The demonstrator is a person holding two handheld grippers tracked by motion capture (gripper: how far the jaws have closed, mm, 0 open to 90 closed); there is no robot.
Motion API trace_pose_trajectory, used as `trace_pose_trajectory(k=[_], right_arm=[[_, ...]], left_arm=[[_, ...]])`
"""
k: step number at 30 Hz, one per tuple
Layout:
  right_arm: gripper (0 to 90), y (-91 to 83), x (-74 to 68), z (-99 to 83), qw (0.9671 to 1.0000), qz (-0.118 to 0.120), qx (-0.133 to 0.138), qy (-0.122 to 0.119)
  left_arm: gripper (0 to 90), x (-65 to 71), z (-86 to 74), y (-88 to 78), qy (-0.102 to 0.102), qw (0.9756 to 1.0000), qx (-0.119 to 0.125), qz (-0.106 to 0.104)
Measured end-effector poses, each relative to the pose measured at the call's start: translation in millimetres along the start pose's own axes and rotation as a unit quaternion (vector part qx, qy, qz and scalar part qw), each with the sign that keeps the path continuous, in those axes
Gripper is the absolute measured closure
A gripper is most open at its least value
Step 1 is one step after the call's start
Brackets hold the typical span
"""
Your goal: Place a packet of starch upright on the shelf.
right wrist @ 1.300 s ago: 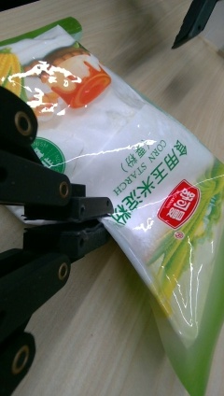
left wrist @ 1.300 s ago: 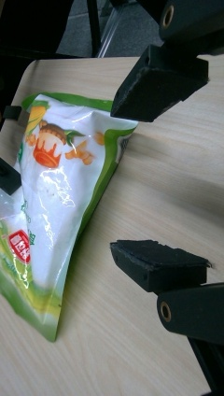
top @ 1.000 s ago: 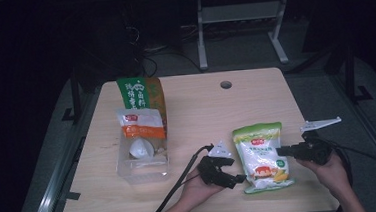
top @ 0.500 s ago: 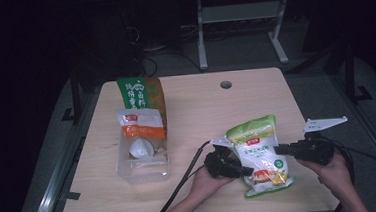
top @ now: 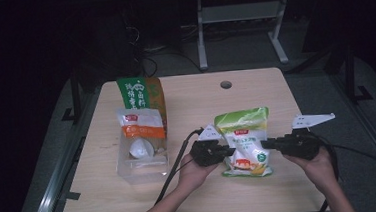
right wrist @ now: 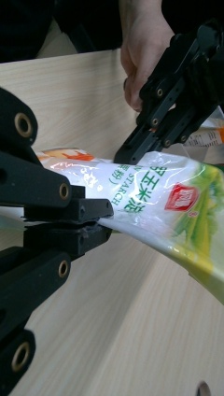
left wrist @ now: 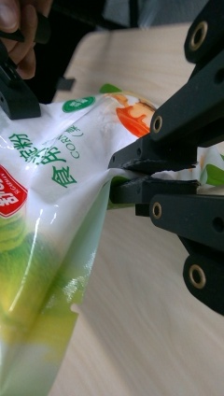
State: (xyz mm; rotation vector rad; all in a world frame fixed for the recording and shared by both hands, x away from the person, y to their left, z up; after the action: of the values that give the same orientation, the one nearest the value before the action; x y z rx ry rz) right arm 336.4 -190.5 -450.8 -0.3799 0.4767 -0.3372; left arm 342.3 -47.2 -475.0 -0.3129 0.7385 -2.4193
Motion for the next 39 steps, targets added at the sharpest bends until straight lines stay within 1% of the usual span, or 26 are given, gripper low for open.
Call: trace_pose_trajectory(k=[1, 2, 3, 4, 5, 6, 7, 8, 9, 11, 15, 16, 17, 18, 19, 20, 22, 23, 26, 27, 28, 30, 32, 35, 38, 39], right_arm=[[87.3, 0.0, 0.0, 0.0, 1.0, 0.0, 0.0, 0.0], [86.5, 5.9, 1.6, -5.2, 0.9999, 0.009, -0.007, 0.008], [86.5, 5.9, 1.6, -5.2, 0.9999, 0.009, -0.007, 0.008], [85.1, 11.2, 3.0, -10.7, 0.9996, 0.014, -0.022, 0.012], [82.8, 12.8, 3.6, -11.7, 0.9995, 0.018, -0.023, 0.013], [78.2, 14.0, 3.3, -11.9, 0.9992, 0.027, -0.023, 0.017], [78.2, 14.0, 3.3, -11.9, 0.9992, 0.027, -0.023, 0.017], [72.0, 15.2, 6.6, -10.9, 0.9989, 0.033, -0.023, 0.027], [69.0, 15.9, 8.6, -10.2, 0.9987, 0.034, -0.024, 0.029], [59.2, 18.4, 11.9, -7.9, 0.9984, 0.037, -0.025, 0.034], [56.6, 25.2, 16.4, -3.3, 0.9978, 0.039, -0.035, 0.039], [57.1, 30.3, 14.9, 1.2, 0.9973, 0.05, -0.037, 0.039], [57.1, 30.3, 14.9, 1.2, 0.9973, 0.05, -0.037, 0.039], [62.2, 36.6, 10.8, 5.6, 0.9971, 0.059, -0.041, 0.025], [62.2, 36.6, 10.8, 5.6, 0.9971, 0.059, -0.041, 0.025], [65.1, 39.8, 9.0, 6.2, 0.997, 0.054, -0.053, 0.019], [67.5, 40.3, 8.4, 6.3, 0.9971, 0.051, -0.054, 0.017], [72.9, 39.6, 8.4, 6.0, 0.9971, 0.049, -0.056, 0.015], [76.4, 38.6, 7.1, 6.0, 0.9971, 0.049, -0.055, 0.018], [78.2, 38.1, 6.7, 5.8, 0.9971, 0.047, -0.057, 0.013], [81.4, 37.5, 4.9, 6.1, 0.9974, 0.042, -0.057, 0.011], [82.7, 36.6, 4.1, 6.1, 0.9975, 0.04, -0.057, 0.009], [85.0, 34.5, 1.1, 6.4, 0.9979, 0.039, -0.05, 0.009], [85.4, 33.0, 0.0, 5.8, 0.9981, 0.036, -0.049, 0.009], [85.9, 32.3, -3.4, 6.9, 0.9986, 0.031, -0.041, 0.009], [86.0, 31.6, -4.1, 7.3, 0.9987, 0.028, -0.042, 0.007]], left_arm=[[84.9, 0.0, 0.0, 0.0, 0.0, 1.0, 0.0, 0.0], [84.9, -1.8, -4.2, -0.3, 0.014, 0.9999, -0.006, 0.009], [85.2, -1.8, -4.2, -0.3, 0.014, 0.9999, -0.006, 0.009], [85.3, -1.9, -5.6, -0.9, 0.012, 0.9999, -0.005, 0.007], [85.3, -2.1, -6.2, -1.5, 0.01, 0.9999, -0.004, 0.007], [85.4, -1.4, -6.3, -2.1, 0.015, 0.9999, 0.0, 0.006], [85.4, -1.4, -6.3, -2.1, 0.015, 0.9999, 0.0, 0.006], [85.5, -0.6, -6.2, -2.6, 0.016, 0.9998, 0.0, 0.006], [85.5, -0.4, -6.3, -2.7, 0.018, 0.9998, 0.001, 0.007], [85.6, -0.1, -6.3, -2.9, 0.02, 0.9998, 0.001, 0.006], [85.6, 2.8, -5.1, -3.4, 0.03, 0.9995, 0.007, 0.008], [85.6, 3.1, -5.3, -3.9, 0.032, 0.9994, 0.006, 0.008], [85.6, 3.1, -5.3, -3.9, 0.032, 0.9994, 0.006, 0.008], [85.6, 2.2, -6.0, -4.1, 0.032, 0.9995, 0.005, 0.006], [85.6, 2.2, -6.0, -4.1, 0.032, 0.9995, 0.005, 0.006], [85.6, 1.5, -6.5, -4.2, 0.033, 0.9994, 0.004, 0.006], [85.5, 0.7, -7.5, -4.7, 0.031, 0.9995, 0.003, 0.009], [85.3, 0.6, -8.7, -5.9, 0.037, 0.9992, 0.003, 0.012], [84.8, 1.7, -8.7, -6.2, 0.035, 0.9993, 0.005, 0.014], [84.4, 1.9, -8.7, -6.3, 0.034, 0.9993, 0.005, 0.014], [82.9, 1.8, -8.5, -7.8, 0.031, 0.9994, 0.006, 0.013], [81.7, 2.0, -8.4, -8.8, 0.027, 0.9995, 0.007, 0.011], [78.0, 1.4, -8.6, -12.8, 0.025, 0.9996, 0.008, 0.008], [75.4, 0.4, -10.5, -14.6, 0.026, 0.9996, 0.003, 0.012], [68.2, -1.3, -15.5, -18.8, 0.028, 0.9995, -0.005, 0.015], [65.5, -1.1, -16.4, -19.7, 0.024, 0.9996, -0.005, 0.016]])
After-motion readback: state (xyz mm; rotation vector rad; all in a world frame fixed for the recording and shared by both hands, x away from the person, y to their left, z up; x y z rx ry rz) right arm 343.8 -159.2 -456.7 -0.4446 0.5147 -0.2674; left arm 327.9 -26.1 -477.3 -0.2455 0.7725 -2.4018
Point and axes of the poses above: each handheld gripper's, and its own axes: y roughly forward along the jaws, z roughly out of its top, x roughly to its right, the point moved 10 cm from there along y, roughly forward along the jaws, and after that the axes turned 12 degrees about z, right-handed, at the moved point
